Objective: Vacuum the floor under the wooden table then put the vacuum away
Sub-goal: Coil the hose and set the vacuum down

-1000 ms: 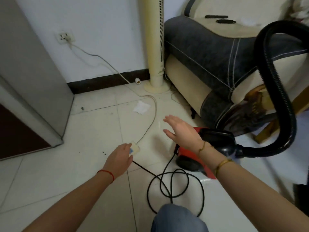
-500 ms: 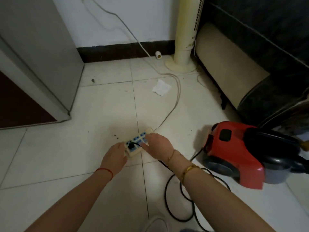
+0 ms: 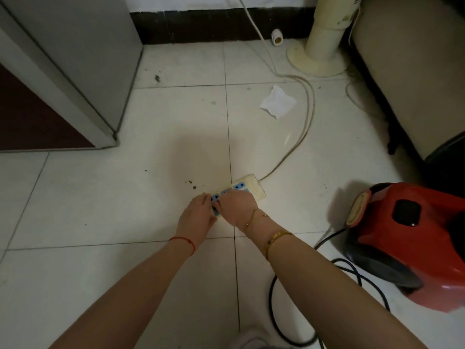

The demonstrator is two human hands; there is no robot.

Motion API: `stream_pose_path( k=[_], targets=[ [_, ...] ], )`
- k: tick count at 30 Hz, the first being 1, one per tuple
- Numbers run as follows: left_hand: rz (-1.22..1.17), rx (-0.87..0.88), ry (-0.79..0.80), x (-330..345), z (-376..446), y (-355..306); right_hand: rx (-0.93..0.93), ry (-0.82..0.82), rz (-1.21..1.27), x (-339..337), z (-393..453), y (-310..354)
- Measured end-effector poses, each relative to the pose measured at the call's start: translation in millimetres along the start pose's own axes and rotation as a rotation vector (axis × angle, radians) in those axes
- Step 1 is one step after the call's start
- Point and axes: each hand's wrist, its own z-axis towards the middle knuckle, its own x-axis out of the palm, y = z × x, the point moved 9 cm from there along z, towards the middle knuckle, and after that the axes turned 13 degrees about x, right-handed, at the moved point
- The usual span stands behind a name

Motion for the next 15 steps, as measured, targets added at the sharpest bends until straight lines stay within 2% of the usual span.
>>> stream_pose_path(
  k=[9,11,15],
  targets=[
    [-0.032,0.01,-0.004,-1.4,1.6,2.7,-0.141,0.247,-0.01,0.4,7.5,15.4],
    [-0.04,0.005,0.0,0.4,1.9,3.5,-0.132,0.263,-0.025,-0.4,7.7,15.4],
    [-0.048,0.02,-0.011,1.8,1.4,5.3,-0.162,0.194,0.024,-18.9,7.0,12.5]
  ],
)
